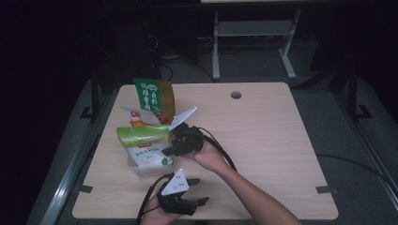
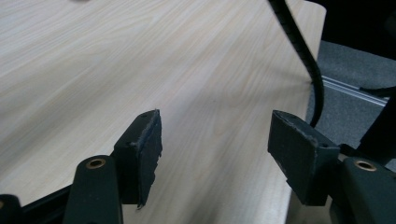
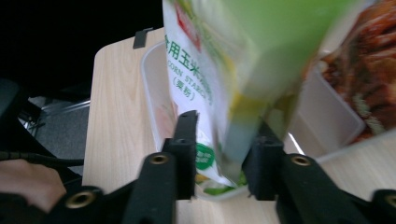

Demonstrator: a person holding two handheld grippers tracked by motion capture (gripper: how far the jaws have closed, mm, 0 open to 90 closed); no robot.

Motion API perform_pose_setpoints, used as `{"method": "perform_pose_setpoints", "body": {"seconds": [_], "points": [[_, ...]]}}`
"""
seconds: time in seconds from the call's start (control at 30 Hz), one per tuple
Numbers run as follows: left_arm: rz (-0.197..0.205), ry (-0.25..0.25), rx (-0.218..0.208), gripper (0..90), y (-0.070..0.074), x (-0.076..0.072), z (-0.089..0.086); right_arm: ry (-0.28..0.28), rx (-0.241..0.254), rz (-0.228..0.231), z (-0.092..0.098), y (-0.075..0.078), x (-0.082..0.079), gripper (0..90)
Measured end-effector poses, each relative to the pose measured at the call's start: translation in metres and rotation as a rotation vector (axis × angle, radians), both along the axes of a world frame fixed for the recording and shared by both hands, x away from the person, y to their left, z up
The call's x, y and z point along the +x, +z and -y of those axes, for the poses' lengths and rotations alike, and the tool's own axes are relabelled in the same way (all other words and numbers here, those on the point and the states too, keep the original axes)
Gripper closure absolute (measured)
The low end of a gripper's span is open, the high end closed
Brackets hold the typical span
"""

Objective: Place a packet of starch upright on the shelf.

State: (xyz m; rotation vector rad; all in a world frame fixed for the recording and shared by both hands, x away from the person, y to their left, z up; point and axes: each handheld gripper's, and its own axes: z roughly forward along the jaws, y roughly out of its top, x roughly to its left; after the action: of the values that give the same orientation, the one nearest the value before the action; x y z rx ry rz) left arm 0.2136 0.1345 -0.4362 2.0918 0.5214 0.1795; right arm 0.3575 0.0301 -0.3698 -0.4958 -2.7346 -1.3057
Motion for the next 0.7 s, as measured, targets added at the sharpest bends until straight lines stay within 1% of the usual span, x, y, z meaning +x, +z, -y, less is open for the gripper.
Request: {"method": "perform_pose_setpoints", "body": {"seconds": [0.03, 0.1, 0.17, 0.23, 0.27, 0.3, 0.33, 0.4, 0.47, 0.5, 0.57, 0.7], "points": [[0.001, 0.002, 0.001, 33.9, 0.0, 0.0, 0.0, -0.01, 0.016, -0.011, 0.005, 0.003, -0.001, 63.9], [-0.001, 0.009, -0.002, 33.2, 0.0, 0.001, 0.0, -0.02, 0.02, -0.002, 0.011, 0.005, -0.001, 58.8], [-0.002, 0.011, -0.001, 32.7, 0.0, 0.002, 0.0, -0.019, 0.026, -0.013, 0.019, 0.007, -0.002, 57.1], [-0.003, 0.012, 0.01, 31.7, 0.0, 0.003, 0.001, -0.024, 0.03, -0.002, 0.027, 0.009, -0.002, 55.7], [-0.001, 0.011, 0.012, 31.8, 0.0, 0.004, 0.001, -0.035, 0.03, -0.01, 0.031, 0.01, -0.003, 53.9], [-0.002, 0.012, 0.009, 31.8, 0.0, 0.004, 0.001, -0.044, 0.024, 0.003, 0.035, 0.01, -0.003, 52.2], [-0.001, 0.011, 0.01, 31.8, 0.0, 0.005, 0.001, -0.047, 0.021, 0.011, 0.04, 0.011, -0.003, 51.7], [-0.008, 0.015, 0.007, 31.8, -0.001, 0.005, 0.001, -0.068, 0.023, 0.002, 0.05, 0.011, -0.004, 50.3], [-0.004, 0.01, 0.015, 31.7, -0.001, 0.006, 0.001, -0.08, 0.017, 0.005, 0.061, 0.01, -0.003, 49.7], [-0.002, 0.006, 0.019, 31.6, -0.001, 0.006, 0.001, -0.092, 0.022, -0.004, 0.067, 0.009, -0.003, 49.0], [-0.004, 0.006, 0.015, 31.3, -0.001, 0.006, 0.002, -0.112, 0.018, -0.009, 0.076, 0.01, -0.003, 48.1], [-0.003, 0.009, 0.012, 30.5, -0.001, 0.007, 0.004, -0.142, 0.014, -0.003, 0.092, 0.01, -0.001, 46.6]]}}
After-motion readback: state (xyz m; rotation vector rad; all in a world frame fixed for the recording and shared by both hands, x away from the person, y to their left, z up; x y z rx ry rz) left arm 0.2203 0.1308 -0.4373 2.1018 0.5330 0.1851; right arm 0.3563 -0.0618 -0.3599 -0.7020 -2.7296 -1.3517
